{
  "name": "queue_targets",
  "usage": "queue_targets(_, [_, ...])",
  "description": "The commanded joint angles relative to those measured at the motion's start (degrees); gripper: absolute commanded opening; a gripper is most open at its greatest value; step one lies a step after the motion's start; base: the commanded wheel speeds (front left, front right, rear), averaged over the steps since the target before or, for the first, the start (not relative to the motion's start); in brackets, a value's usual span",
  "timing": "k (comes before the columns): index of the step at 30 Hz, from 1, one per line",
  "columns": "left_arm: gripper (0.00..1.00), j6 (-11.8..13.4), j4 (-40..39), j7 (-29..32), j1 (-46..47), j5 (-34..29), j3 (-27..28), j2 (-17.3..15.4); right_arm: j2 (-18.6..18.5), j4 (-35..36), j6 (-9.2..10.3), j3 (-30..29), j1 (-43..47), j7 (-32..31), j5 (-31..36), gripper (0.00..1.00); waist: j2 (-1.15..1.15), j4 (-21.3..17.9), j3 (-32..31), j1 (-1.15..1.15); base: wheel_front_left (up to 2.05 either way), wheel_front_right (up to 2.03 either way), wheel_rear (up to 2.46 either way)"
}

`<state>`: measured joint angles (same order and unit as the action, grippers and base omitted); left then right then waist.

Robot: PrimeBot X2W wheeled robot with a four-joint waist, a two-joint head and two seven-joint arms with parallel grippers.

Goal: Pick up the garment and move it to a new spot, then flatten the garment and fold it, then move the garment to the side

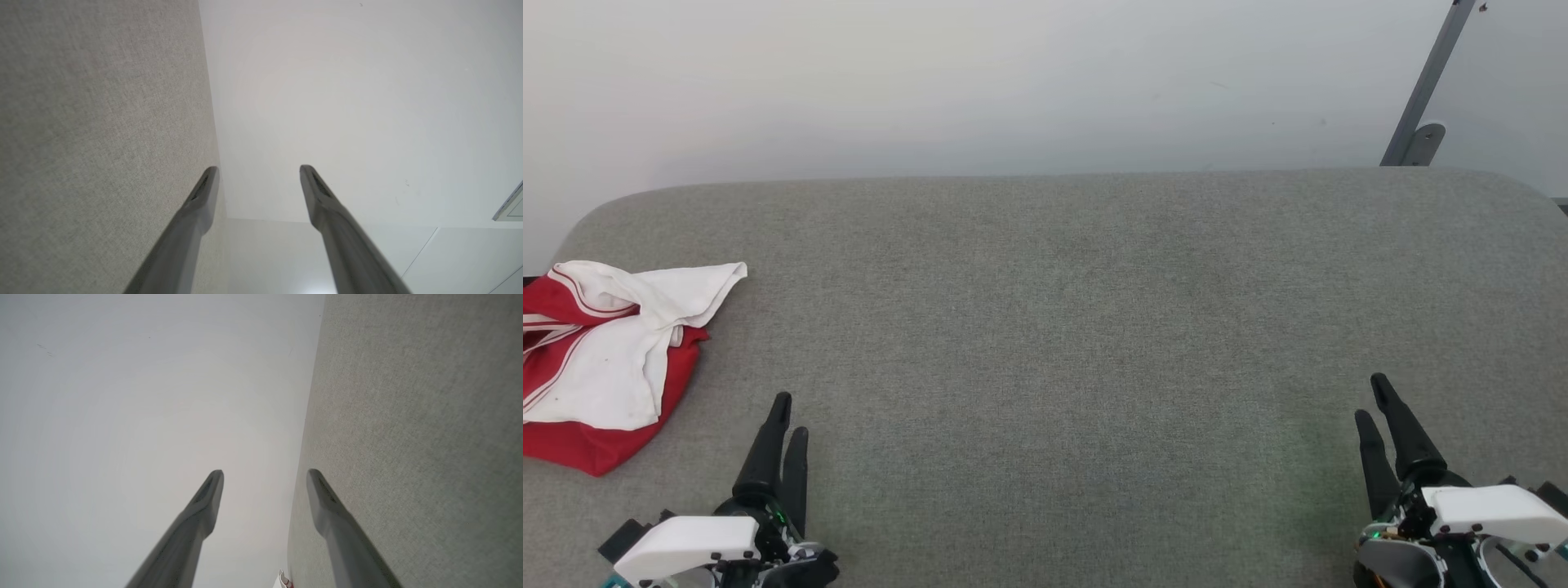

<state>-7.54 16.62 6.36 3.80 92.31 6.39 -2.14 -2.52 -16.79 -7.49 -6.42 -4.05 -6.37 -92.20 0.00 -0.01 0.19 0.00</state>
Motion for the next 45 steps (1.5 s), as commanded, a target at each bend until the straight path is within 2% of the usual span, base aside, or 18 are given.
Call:
queue_targets(1, [1.0, 0.0, -1.0, -0.3, 1.7, -0.5, 0.0, -0.6, -0.3, 1.0, 0.0, -0.1, -1.7, 0.3, 0.3, 1.0, 0.0, 0.0, 0.0, 0.0, 0.0, 0.0, 0.0])
queue_targets(12, [1.0, 0.0, 0.1, -3.5, 3.7, -6.3, -2.2, -3.4, -2.7, -0.6, 0.0, 2.2, -4.8, 3.3, 6.2, 1.0, 0.0, 0.0, 0.2, 0.0, 0.0, 0.0, 0.0])
queue_targets(19, [1.0, 0.3, 0.8, -5.5, 5.0, -14.1, -2.9, -4.8, -4.9, -2.2, 0.0, 4.3, -6.9, 5.5, 12.3, 1.0, 0.0, 0.0, 0.3, 0.0, 0.0, 0.0, 0.0])
queue_targets(32, [1.0, 2.0, -0.6, -8.7, 4.6, -34.2, -3.3, -6.1, -6.6, -3.5, 0.0, 4.9, -9.3, 8.7, 31.1, 1.0, 0.0, -0.1, 0.3, 0.0, 0.0, 0.0, 0.0])
queue_targets(45, [1.0, 2.9, -1.6, -11.3, 3.5, -47.8, -4.8, -7.1, -6.7, -3.3, 0.0, 5.1, -10.4, 11.3, 48.9, 1.0, 0.0, -0.5, 0.2, 0.0, 0.0, 0.0, 0.0])
